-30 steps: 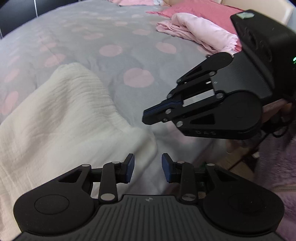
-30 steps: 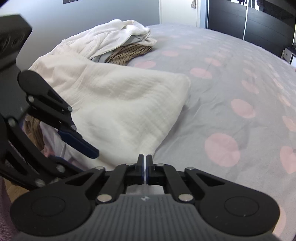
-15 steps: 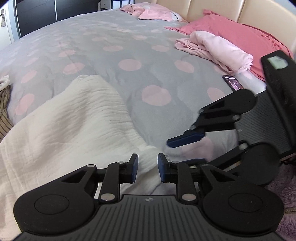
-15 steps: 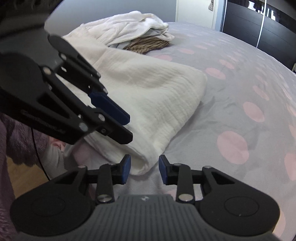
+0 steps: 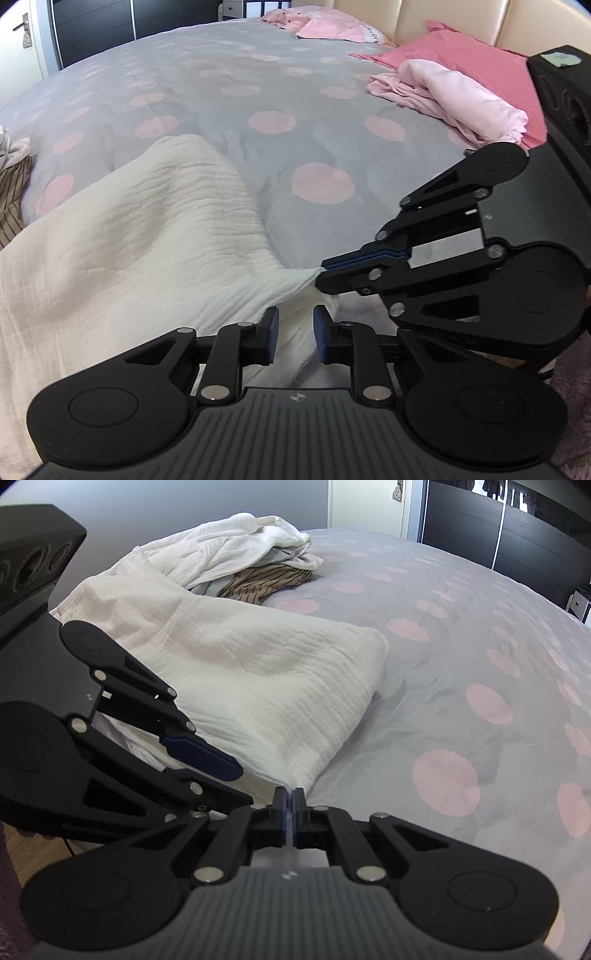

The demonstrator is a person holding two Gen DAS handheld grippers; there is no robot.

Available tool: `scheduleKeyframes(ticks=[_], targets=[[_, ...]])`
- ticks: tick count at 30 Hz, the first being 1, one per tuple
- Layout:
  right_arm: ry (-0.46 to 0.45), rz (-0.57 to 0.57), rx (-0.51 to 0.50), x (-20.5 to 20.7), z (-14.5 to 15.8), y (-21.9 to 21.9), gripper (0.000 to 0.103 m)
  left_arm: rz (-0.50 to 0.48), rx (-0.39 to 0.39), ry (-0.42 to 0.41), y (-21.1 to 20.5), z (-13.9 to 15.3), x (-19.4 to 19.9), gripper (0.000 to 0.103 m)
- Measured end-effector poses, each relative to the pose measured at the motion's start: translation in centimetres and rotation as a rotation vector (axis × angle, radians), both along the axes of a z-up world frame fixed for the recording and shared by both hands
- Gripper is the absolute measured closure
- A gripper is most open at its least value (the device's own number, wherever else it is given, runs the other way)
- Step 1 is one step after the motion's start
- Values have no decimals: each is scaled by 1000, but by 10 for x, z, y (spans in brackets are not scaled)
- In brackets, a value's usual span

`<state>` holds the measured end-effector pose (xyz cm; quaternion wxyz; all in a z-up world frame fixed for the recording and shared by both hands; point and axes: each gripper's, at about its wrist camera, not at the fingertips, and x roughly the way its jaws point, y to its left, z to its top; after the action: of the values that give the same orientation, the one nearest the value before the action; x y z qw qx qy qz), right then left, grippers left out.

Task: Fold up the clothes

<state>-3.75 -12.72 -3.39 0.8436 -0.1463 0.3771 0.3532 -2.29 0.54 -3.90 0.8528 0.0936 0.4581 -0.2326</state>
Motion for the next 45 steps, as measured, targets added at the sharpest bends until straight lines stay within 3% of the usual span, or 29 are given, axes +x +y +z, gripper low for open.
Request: scheduleKeyframes(ticks=[3,9,18,20,22,23,24,25,28,29,33,38,45], targets=[[9,-14,6,2,-1,-1,100,-51,75,-54,-9,-4,-2,85],[64,-42,38,7,-3,-6,100,-257,250,-185,-36,-16,-19,85],[86,-36,28,8,-7,-4,100,-393,428,-252,-56,-38,-28,85],[101,-37,28,9,-9,-5,98,-399,432,-249,-57,-40,-27,86],[118,-34,42,9,-9,-6,93,-388,406,-233,-57,-39,-24,95],[125,-35,49,10,-9,-7,88,-379,397,-229,-55,-38,-23,96],[131,-37,54,10,-9,-7,76,-378,392,-228,-55,-36,-23,97],[134,-40,57,10,-9,-7,74,-376,386,-228,-54,-35,-24,98],[145,-51,62,12,-10,-9,83,-378,365,-220,-52,-29,-27,99],[148,-56,66,13,-9,-9,99,-380,357,-216,-52,-27,-29,99],[134,-73,87,17,0,-13,100,-375,331,-221,-47,-14,-38,99],[133,-78,74,18,2,-13,100,-340,227,-192,-36,6,-46,101],[184,-57,99,16,8,-16,100,-276,163,-159,-31,3,-31,101]])
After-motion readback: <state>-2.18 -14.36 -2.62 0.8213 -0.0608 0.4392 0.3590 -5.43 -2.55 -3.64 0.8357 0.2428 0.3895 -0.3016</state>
